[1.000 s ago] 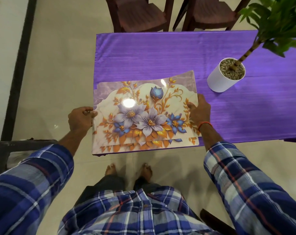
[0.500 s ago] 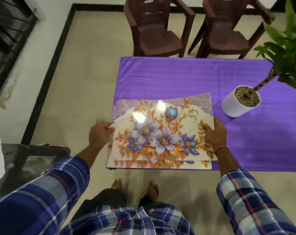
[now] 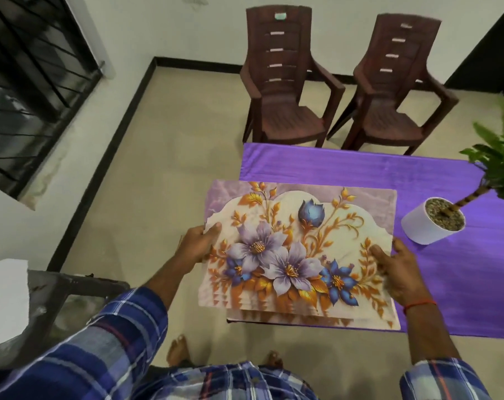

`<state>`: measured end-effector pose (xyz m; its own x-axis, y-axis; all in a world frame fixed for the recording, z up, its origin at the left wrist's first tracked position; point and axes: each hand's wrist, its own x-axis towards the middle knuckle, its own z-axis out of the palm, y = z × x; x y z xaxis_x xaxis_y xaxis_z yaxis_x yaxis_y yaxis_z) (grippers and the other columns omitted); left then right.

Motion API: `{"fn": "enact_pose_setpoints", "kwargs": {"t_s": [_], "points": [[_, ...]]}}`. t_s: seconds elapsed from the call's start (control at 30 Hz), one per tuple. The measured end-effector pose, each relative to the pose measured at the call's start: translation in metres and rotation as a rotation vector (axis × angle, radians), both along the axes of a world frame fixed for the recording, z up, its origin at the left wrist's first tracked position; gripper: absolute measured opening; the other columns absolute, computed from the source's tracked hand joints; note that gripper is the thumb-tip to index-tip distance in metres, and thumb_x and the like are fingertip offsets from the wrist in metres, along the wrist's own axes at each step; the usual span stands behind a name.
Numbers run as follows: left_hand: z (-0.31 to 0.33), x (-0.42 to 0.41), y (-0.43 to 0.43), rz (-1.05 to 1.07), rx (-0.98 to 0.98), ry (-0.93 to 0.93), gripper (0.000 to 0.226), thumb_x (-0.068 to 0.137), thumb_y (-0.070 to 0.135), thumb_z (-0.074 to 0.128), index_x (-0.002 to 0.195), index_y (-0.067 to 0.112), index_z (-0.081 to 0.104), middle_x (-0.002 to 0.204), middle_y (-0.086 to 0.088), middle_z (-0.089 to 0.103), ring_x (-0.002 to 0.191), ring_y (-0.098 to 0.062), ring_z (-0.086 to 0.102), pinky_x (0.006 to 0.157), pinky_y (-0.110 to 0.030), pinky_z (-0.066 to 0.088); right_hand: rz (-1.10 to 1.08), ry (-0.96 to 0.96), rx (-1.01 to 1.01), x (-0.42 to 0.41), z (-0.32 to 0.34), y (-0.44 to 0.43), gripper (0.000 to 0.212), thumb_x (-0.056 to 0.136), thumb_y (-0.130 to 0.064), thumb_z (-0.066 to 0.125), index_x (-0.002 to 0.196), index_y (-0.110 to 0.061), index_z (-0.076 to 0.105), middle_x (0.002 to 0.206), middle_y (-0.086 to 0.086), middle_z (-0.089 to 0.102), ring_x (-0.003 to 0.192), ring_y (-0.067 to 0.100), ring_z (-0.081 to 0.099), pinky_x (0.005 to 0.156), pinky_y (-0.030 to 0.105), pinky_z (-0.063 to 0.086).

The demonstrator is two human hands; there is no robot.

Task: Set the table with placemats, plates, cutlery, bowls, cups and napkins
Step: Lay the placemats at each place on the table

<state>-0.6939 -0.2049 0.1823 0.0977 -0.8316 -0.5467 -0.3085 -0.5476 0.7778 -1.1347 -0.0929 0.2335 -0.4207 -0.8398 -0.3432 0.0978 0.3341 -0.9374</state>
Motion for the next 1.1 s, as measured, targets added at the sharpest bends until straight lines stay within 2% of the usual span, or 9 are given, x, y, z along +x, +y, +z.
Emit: {"fn": "enact_pose_setpoints", "kwargs": {"t_s": [0.1, 0.17, 0.27, 0.43, 0.53, 0.63, 0.77, 0.9, 1.1], "points": [[0.003, 0.04, -0.012, 0.023, 0.016, 0.11, 0.036, 0.094, 0.045, 0.07, 0.088, 0.009, 0.073, 0.084, -0.009, 0.074, 0.069, -0.024, 0.068, 0.06, -0.03, 0.051, -0.02, -0.002, -0.027, 0.039, 0.001, -0.011, 0.095, 0.031, -0.061, 0.096, 0.113, -0.024, 0.067, 0.098, 0.002, 0.078, 0.083, 0.016, 0.075, 0.064, 0.031, 0.061], [0.004, 0.068, -0.021, 0.058, 0.009, 0.166, 0.031, 0.097, 0.039, 0.069, 0.097, 0.008, 0.075, 0.093, -0.012, 0.077, 0.077, -0.024, 0.07, 0.072, -0.036, 0.055, -0.017, 0.035, -0.008, 0.069, 0.003, -0.022, 0.072, 0.049, -0.051, 0.094, 0.111, -0.024, 0.067, 0.101, 0.005, 0.077, 0.084, 0.017, 0.075, 0.064, 0.031, 0.062], [0.004, 0.11, -0.035, 0.094, -0.016, 0.227, 0.026, 0.1, 0.034, 0.066, 0.1, 0.01, 0.075, 0.097, -0.012, 0.078, 0.081, -0.025, 0.071, 0.081, -0.043, 0.058, -0.004, 0.067, 0.014, 0.113, 0.002, -0.041, 0.023, 0.09, -0.014, 0.071, 0.112, -0.022, 0.067, 0.102, 0.005, 0.076, 0.088, 0.021, 0.075, 0.064, 0.029, 0.061], [0.012, 0.172, -0.056, 0.12, -0.06, 0.275, 0.017, 0.102, 0.025, 0.062, 0.098, 0.011, 0.072, 0.086, -0.005, 0.076, 0.067, -0.014, 0.07, 0.069, -0.031, 0.056, 0.013, 0.143, 0.062, 0.179, -0.007, -0.065, 0.015, 0.097, -0.012, 0.064, 0.108, -0.022, 0.067, 0.103, 0.011, 0.076, 0.091, 0.028, 0.074, 0.075, 0.039, 0.061], [0.014, 0.198, -0.068, 0.11, -0.057, 0.294, 0.016, 0.103, 0.023, 0.061, 0.104, 0.011, 0.072, 0.081, 0.001, 0.077, 0.066, -0.013, 0.071, 0.066, -0.03, 0.056, -0.003, 0.113, 0.059, 0.207, -0.007, -0.075, 0.013, 0.098, -0.014, 0.063, 0.11, -0.017, 0.066, 0.107, 0.018, 0.074, 0.089, 0.031, 0.073, 0.076, 0.04, 0.06], [0.015, 0.211, -0.082, 0.172, -0.016, 0.366, 0.017, 0.103, 0.019, 0.06, 0.105, 0.007, 0.071, 0.086, -0.007, 0.076, 0.07, -0.021, 0.071, 0.072, -0.035, 0.058, -0.039, 0.126, 0.01, 0.233, 0.005, -0.086, 0.015, 0.098, -0.02, 0.064, 0.111, -0.013, 0.066, 0.1, 0.009, 0.075, 0.086, 0.022, 0.073, 0.068, 0.028, 0.061], [0.023, 0.216, -0.112, 0.25, 0.044, 0.479, 0.017, 0.101, 0.016, 0.061, 0.103, 0.003, 0.071, 0.08, -0.011, 0.077, 0.062, -0.024, 0.073, 0.06, -0.036, 0.061, -0.046, 0.221, -0.034, 0.245, 0.011, -0.111, 0.025, 0.09, -0.023, 0.074, 0.112, -0.014, 0.068, 0.106, 0.008, 0.075, 0.1, 0.026, 0.073, 0.089, 0.049, 0.058], [0.026, 0.22, -0.157, 0.232, 0.081, 0.529, 0.026, 0.1, 0.02, 0.062, 0.112, -0.001, 0.071, 0.1, -0.021, 0.075, 0.07, -0.03, 0.074, 0.066, -0.042, 0.061, -0.099, 0.259, -0.028, 0.248, 0.012, -0.147, 0.026, 0.09, -0.024, 0.076, 0.112, -0.013, 0.069, 0.107, 0.007, 0.075, 0.101, 0.026, 0.071, 0.093, 0.053, 0.056], [0.035, 0.222, -0.246, 0.234, 0.113, 0.528, 0.029, 0.099, 0.021, 0.062, 0.114, -0.001, 0.071, 0.095, -0.018, 0.075, 0.065, -0.029, 0.073, 0.059, -0.038, 0.061, -0.127, 0.214, -0.032, 0.253, 0.0, -0.222, 0.03, 0.087, -0.035, 0.077, 0.112, -0.022, 0.068, 0.108, 0.005, 0.075, 0.101, 0.026, 0.072, 0.09, 0.056, 0.057]]}}
